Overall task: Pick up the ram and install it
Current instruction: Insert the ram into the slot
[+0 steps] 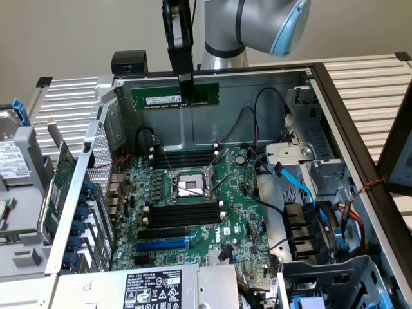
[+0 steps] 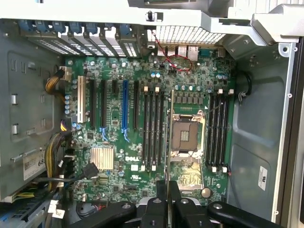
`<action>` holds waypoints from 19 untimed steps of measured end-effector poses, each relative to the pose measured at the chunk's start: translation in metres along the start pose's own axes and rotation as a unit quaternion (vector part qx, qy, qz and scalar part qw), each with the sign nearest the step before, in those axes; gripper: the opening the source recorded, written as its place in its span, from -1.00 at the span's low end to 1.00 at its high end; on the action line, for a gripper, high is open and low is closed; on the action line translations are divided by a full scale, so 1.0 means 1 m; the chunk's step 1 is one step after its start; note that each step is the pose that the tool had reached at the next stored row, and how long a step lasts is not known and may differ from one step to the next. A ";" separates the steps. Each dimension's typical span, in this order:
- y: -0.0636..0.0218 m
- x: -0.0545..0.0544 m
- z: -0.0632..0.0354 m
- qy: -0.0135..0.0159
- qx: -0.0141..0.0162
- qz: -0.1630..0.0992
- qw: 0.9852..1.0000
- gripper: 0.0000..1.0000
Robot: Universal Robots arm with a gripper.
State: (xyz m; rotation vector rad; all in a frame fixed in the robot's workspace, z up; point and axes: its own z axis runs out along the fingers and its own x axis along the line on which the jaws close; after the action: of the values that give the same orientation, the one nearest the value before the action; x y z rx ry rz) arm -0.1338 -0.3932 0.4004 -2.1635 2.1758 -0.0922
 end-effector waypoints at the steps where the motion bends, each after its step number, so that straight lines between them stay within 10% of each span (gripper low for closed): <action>1: 0.0000 0.000 0.0000 0.000 0.000 0.000 1.000 -0.73; 19: 0.0001 -0.011 0.0121 -0.001 -0.004 0.000 1.000 -0.73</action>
State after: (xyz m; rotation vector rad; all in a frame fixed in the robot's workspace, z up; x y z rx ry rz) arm -0.1327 -0.3824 0.3884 -2.1671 2.1792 -0.0826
